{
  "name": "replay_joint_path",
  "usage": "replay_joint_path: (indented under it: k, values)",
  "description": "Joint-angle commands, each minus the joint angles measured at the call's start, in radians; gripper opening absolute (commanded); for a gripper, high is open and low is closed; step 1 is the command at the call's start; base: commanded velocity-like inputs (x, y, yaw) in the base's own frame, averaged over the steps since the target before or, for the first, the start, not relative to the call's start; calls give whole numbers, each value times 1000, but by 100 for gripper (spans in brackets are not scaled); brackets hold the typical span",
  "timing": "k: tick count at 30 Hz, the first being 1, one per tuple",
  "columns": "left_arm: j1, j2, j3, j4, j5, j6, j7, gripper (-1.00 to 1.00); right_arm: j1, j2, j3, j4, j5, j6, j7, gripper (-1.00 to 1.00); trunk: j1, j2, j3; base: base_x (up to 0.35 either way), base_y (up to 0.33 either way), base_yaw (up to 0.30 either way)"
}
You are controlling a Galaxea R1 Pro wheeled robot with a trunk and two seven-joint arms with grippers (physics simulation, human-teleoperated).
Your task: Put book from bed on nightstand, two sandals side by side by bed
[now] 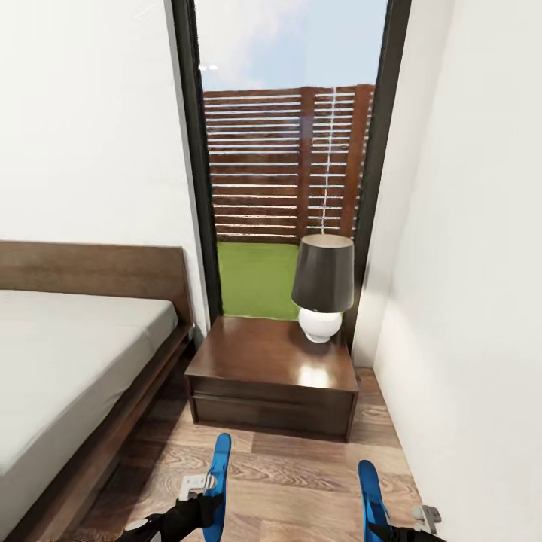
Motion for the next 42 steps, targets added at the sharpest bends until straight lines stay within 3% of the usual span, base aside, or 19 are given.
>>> replay_joint_path:
  k: [1,27,42]
  values:
    - [-1,0,6,2,3,0,-7,-100,0,0,-6,1,2,-2,4,-100,0,0,-1,74,-2,261]
    - [-1,-1,5,2,2,0,-8,-100,0,0,-6,1,2,-2,4,-100,0,0,-1,5,0,265]
    - [-1,-1,5,2,0,0,-7,-100,0,0,-6,1,2,-2,4,-100,0,0,-1,0,-98,266]
